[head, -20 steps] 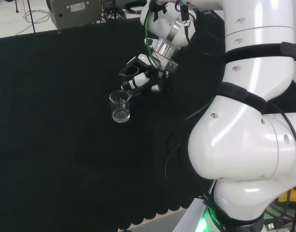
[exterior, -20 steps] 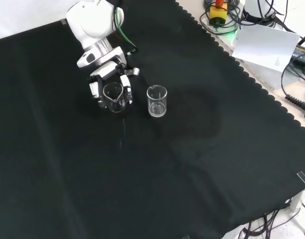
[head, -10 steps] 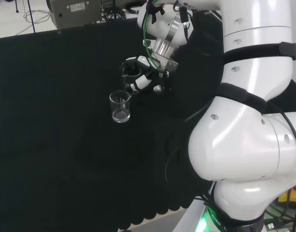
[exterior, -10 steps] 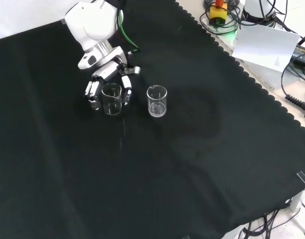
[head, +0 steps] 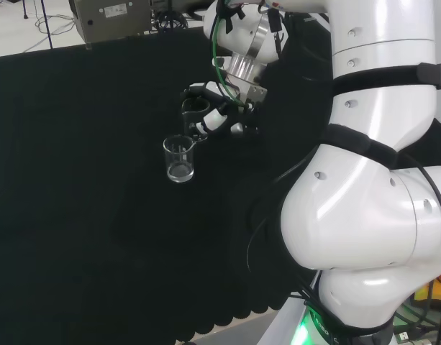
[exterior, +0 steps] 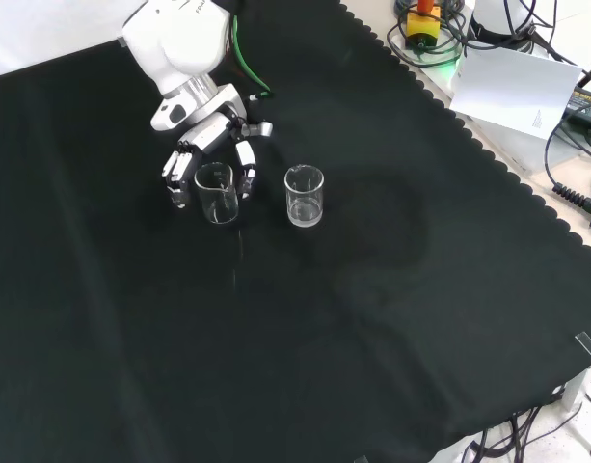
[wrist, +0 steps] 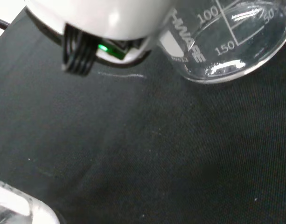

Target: Place the beaker back on the table.

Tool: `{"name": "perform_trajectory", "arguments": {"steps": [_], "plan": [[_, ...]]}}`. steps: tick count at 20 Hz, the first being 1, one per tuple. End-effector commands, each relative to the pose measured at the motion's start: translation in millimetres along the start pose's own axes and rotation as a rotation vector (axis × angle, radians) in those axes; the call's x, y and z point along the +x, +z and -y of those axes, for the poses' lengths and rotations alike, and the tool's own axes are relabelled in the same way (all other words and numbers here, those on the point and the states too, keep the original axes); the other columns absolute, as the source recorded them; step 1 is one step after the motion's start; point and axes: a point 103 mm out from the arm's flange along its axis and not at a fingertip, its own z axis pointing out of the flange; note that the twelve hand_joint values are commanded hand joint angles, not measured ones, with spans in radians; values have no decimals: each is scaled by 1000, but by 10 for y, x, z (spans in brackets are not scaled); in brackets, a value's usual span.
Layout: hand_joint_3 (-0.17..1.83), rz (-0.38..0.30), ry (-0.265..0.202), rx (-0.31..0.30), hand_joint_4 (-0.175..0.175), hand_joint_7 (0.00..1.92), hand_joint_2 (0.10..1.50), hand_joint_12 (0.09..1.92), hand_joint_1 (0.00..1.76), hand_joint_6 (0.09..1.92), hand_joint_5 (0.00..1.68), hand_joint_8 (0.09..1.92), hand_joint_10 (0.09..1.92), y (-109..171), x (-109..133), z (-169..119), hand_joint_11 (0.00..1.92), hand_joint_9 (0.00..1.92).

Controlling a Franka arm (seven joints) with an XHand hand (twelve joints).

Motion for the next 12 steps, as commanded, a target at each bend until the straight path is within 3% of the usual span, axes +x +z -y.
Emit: {"name": "perform_trajectory", "arguments": {"steps": [1,5,8,12], "plan": [[566,-3,29,-24,-43,183,515,1388,961,340,340,713,87,-157,53,87,187,605],[533,10,43,-69,-45,144,531,1411,935,237,349,713,87,-414,153,219,141,574],[520,26,61,-103,-45,139,537,1419,919,195,360,713,87,-634,358,319,118,567],[512,47,115,-124,-46,139,542,1429,906,175,364,713,87,-955,544,589,102,564]]}}
